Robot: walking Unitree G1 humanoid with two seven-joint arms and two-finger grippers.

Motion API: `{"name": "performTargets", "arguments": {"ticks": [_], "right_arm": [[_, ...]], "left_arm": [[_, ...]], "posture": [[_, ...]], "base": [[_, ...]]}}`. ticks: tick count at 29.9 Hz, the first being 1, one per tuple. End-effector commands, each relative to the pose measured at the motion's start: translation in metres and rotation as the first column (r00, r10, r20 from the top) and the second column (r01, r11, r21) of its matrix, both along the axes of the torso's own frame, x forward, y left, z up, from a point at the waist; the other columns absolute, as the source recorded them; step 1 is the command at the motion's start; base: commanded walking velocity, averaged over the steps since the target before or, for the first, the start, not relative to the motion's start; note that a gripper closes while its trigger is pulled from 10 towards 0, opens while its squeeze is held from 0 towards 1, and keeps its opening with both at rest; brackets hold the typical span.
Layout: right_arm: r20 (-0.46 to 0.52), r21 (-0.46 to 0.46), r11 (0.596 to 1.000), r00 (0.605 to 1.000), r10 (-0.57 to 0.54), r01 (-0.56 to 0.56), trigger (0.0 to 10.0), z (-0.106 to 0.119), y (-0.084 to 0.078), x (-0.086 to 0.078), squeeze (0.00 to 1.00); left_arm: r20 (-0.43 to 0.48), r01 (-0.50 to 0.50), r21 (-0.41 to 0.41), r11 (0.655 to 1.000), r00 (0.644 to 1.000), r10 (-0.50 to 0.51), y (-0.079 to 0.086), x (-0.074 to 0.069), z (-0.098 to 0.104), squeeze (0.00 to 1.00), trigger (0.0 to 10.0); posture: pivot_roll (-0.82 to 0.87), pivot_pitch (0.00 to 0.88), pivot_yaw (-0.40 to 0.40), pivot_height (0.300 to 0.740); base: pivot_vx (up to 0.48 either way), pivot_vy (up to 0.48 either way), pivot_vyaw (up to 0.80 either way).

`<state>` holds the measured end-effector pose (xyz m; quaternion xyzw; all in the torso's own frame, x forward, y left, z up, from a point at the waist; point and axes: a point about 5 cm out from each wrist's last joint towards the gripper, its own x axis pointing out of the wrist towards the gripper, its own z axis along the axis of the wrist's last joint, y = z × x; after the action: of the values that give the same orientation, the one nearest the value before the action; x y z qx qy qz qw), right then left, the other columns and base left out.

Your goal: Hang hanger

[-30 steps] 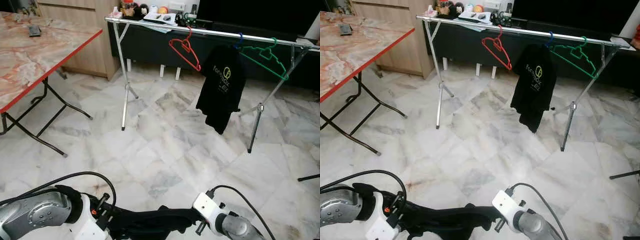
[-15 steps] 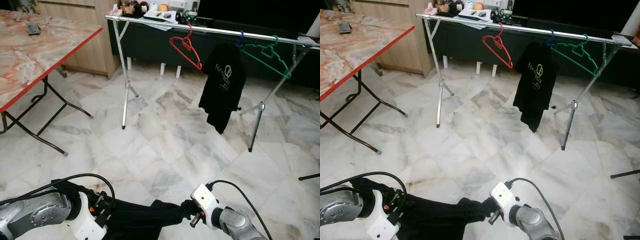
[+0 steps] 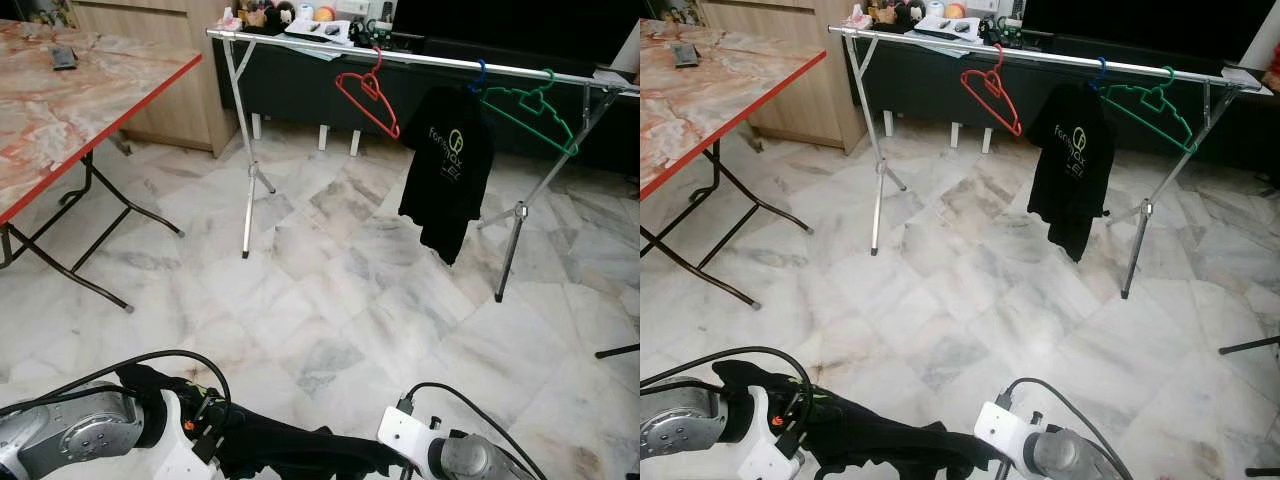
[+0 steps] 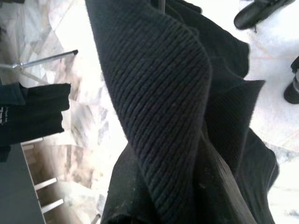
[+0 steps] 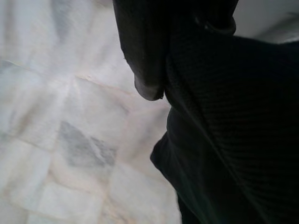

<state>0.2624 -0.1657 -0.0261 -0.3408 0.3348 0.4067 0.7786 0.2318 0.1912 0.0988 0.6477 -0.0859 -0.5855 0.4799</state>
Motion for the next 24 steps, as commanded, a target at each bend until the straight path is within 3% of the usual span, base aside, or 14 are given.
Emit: {"name": "performTargets", "arguments": {"ticks": [1, 2, 3, 4, 5, 7, 9, 11, 16, 24], "right_arm": [[-0.003, -0.126, 0.990, 0.998, -0.061, 0.060, 0.0, -0.005, -0.031, -0.007, 0.00], [0.008, -0.139, 0.988, 0.998, -0.063, 0.063, 0.0, -0.005, -0.032, -0.007, 0.00], [0.018, -0.087, 0.988, 0.992, -0.126, 0.127, 0.0, -0.002, -0.030, -0.003, 0.00], [0.019, 0.037, 0.965, 0.966, -0.259, 0.258, 0.0, 0.004, -0.024, 0.007, 0.00], [-0.008, 0.183, 0.900, 0.917, -0.400, 0.394, 0.0, 0.011, -0.018, 0.016, 0.00], [-0.029, 0.337, 0.805, 0.860, -0.509, 0.488, 0.0, 0.026, -0.011, 0.034, 0.00], [0.056, 0.337, 0.837, 0.878, -0.475, 0.431, 0.0, 0.038, -0.006, 0.046, 0.00], [0.140, 0.272, 0.892, 0.902, -0.409, 0.362, 0.0, 0.044, -0.003, 0.051, 0.00], [0.207, 0.179, 0.932, 0.914, -0.350, 0.316, 0.0, 0.047, -0.006, 0.055, 0.00], [0.288, 0.010, 0.954, 0.913, -0.290, 0.300, 0.0, 0.053, -0.015, 0.062, 0.00]], "left_arm": [[-0.044, 0.009, 0.030, 0.999, 0.999, -0.008, 0.010, -0.007, -0.001, 0.00, 10.0], [-0.075, 0.017, 0.050, 0.999, 0.997, -0.013, 0.013, -0.011, -0.003, 0.00, 10.0], [-0.095, 0.009, 0.064, 0.998, 0.995, -0.002, 0.016, -0.013, -0.004, 0.00, 10.0], [-0.113, -0.013, 0.079, 0.997, 0.993, 0.022, 0.018, -0.014, -0.006, 0.00, 10.0], [-0.129, -0.039, 0.092, 0.995, 0.990, 0.051, 0.021, -0.014, -0.008, 0.00, 10.0], [-0.141, -0.089, 0.076, 0.993, 0.985, 0.099, 0.022, -0.013, -0.010, 0.00, 10.0], [-0.162, -0.127, 0.072, 0.989, 0.977, 0.137, 0.022, -0.013, -0.014, 0.00, 10.0], [-0.206, -0.099, 0.067, 0.993, 0.972, 0.111, 0.019, -0.017, -0.016, 0.00, 10.0], [-0.248, -0.096, 0.066, 0.993, 0.962, 0.110, 0.019, -0.022, -0.011, 0.00, 10.0], [-0.246, -0.121, 0.011, 0.993, 0.962, 0.120, 0.015, -0.017, 0.003, 0.00, 10.0]], "posture": [[0.17, 0.155, -0.073, 0.740], [0.18, 0.155, -0.073, 0.740], [0.18, 0.157, -0.073, 0.740], [0.19, 0.160, -0.069, 0.740], [0.19, 0.160, -0.069, 0.740], [0.17, 0.156, -0.066, 0.740], [0.17, 0.156, -0.066, 0.740], [0.17, 0.154, -0.073, 0.740], [0.18, 0.154, -0.076, 0.740], [0.19, 0.154, -0.075, 0.740]], "base": [[0.000, 0.000, 0.00], [0.000, 0.000, 0.00], [0.000, 0.000, 0.00], [0.000, 0.000, 0.00], [0.000, 0.000, 0.00], [0.000, 0.000, 0.00], [0.000, 0.000, 0.00], [0.000, 0.000, 0.00], [0.000, 0.000, 0.00], [0.000, 0.000, 0.00]]}}
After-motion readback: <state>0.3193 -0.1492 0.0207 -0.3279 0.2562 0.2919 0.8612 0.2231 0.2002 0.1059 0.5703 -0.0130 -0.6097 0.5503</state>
